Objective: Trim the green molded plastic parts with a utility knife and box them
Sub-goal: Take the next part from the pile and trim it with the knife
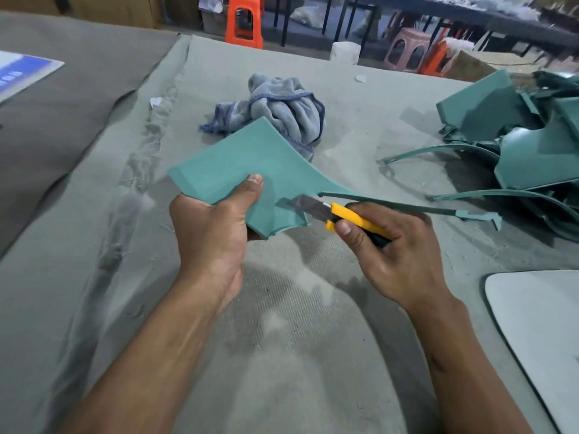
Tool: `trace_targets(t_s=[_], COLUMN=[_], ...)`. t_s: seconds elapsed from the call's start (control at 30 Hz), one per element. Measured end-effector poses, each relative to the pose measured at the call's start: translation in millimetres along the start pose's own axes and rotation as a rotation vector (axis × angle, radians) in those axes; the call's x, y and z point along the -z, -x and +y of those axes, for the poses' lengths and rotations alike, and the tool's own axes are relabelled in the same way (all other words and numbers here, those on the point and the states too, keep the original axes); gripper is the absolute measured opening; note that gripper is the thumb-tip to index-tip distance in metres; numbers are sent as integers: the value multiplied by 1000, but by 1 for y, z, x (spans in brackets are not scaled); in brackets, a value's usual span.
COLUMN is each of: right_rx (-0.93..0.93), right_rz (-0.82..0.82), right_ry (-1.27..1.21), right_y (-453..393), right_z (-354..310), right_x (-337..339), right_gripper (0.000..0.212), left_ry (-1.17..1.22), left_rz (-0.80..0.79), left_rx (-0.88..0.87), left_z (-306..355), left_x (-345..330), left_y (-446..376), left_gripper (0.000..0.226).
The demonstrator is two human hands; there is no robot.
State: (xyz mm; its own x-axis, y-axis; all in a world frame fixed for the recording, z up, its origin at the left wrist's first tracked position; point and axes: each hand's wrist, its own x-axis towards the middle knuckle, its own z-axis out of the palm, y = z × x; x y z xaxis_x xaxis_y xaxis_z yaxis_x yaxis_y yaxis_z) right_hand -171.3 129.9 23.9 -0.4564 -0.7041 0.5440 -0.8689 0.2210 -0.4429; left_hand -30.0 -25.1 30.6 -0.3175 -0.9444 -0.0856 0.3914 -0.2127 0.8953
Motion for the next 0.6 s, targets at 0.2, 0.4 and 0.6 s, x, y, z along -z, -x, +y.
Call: trace_targets(t_s=[0.2,0.4,0.6], right_rx=[31,1,85], right_rz=[172,151,95], right_ry=[59,104,-14], right_y=[-1,-1,1], right_z=[-6,-7,6], right_x=[-9,-13,-2], right_gripper=[30,32,26], left_ry=[61,100,107], left_rz=[66,62,32], left_rx=[-3,-8,8], left_z=[0,2,0], left_x=[0,-3,-3], left_y=[-2,-1,1], left_gripper=[16,18,19])
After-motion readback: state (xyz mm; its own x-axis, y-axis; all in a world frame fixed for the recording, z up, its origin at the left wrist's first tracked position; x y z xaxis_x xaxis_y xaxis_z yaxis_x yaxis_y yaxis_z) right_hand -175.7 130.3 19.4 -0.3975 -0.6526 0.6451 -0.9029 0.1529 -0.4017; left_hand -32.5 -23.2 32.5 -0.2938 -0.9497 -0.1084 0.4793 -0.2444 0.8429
